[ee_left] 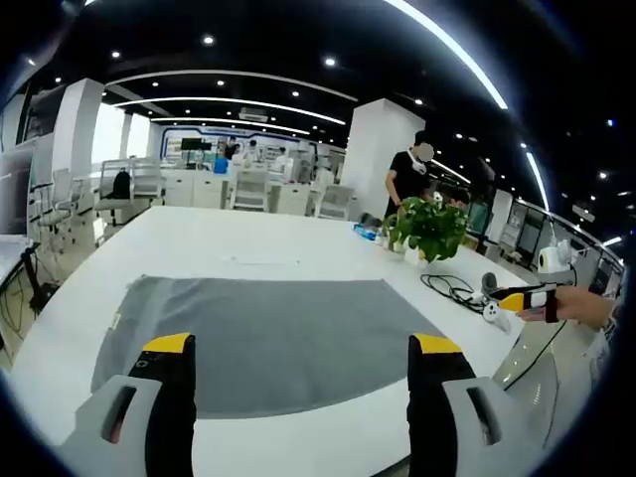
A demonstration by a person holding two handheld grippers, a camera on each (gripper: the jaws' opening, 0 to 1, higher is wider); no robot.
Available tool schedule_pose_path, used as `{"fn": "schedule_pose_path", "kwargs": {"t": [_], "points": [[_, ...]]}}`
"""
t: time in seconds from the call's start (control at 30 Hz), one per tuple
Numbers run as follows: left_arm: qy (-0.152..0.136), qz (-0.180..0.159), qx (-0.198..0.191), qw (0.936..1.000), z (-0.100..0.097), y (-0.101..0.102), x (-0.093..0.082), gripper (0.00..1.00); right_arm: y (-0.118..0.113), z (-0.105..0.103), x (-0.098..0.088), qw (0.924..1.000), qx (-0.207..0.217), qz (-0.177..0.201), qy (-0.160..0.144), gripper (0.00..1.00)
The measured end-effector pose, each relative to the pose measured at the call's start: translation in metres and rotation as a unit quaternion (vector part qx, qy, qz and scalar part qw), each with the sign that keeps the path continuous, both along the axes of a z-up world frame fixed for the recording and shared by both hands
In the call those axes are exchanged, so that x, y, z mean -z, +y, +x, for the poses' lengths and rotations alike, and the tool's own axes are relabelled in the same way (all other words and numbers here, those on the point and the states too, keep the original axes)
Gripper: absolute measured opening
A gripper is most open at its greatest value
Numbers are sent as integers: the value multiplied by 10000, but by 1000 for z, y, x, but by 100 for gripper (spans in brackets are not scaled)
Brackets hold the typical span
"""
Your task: Fold the towel on the table until its edges align and the towel forms a compact rectangular stack.
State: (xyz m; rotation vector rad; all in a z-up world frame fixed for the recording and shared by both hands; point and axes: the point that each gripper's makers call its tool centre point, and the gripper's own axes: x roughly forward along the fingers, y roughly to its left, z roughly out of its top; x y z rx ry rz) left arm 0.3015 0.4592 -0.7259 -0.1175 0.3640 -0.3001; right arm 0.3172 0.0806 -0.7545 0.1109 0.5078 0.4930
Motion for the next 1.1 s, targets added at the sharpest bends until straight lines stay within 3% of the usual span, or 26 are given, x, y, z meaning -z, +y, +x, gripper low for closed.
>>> {"fn": "schedule_pose_path", "kwargs": {"t": [1.1], "points": [[29, -29, 75, 10000, 4, -7, 0, 88, -13, 2, -3, 9999, 99, -30, -19, 82]]}}
